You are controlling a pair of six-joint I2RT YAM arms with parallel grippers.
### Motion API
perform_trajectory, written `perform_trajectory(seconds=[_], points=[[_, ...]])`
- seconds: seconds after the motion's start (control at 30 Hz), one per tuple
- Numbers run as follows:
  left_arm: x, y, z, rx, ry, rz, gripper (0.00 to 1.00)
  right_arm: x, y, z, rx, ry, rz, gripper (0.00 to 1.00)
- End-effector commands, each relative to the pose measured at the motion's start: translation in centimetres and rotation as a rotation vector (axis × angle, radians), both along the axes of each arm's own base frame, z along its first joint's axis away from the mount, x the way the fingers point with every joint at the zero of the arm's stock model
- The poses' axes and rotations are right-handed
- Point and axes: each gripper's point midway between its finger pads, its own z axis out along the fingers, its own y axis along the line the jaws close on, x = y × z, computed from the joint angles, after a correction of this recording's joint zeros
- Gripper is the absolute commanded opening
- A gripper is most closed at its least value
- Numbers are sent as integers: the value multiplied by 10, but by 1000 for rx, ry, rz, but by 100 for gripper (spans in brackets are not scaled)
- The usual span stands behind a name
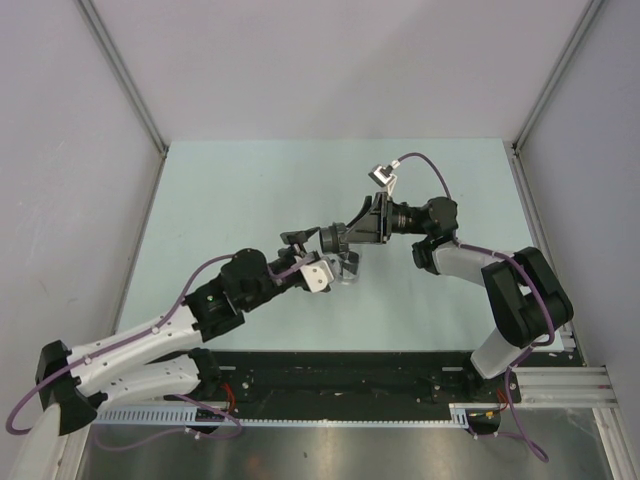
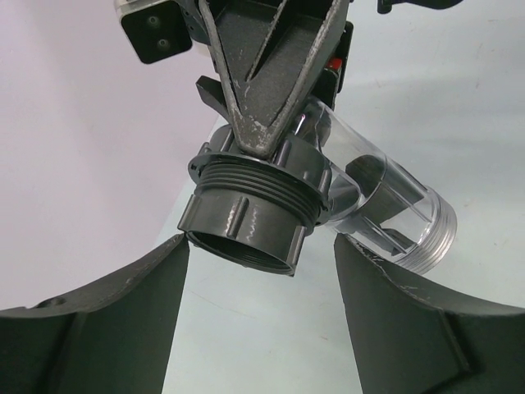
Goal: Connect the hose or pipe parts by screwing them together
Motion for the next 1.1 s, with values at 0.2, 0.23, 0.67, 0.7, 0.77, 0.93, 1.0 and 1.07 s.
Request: perform_trajectory(seconds=[0.2, 0.23, 0.67, 0.7, 0.77, 0.93, 1.0, 1.07], points=[[-1, 0, 45, -111, 18, 25, 77, 0, -7, 37, 131, -227, -35, 0], [0, 2, 49, -121, 19, 30, 78, 0, -7, 37, 131, -225, -35, 0], [3, 9, 73, -446, 360, 104, 81, 7, -12, 34, 125, -287, -61, 0], [3, 8, 70, -488, 433, 115, 80, 8, -12, 33, 122, -300, -67, 0], [5, 15, 75, -555, 504, 132, 79, 13, -14, 33, 112, -335, -90, 0], [2, 32, 85, -763, 793, 95, 79, 27, -13, 22, 46, -418, -151, 0], [17, 45, 79, -842, 960, 113, 72, 30, -16, 27, 39, -509, -189, 0], [15, 48, 76, -860, 1116, 62, 64, 34, -17, 28, 30, -535, -218, 0]])
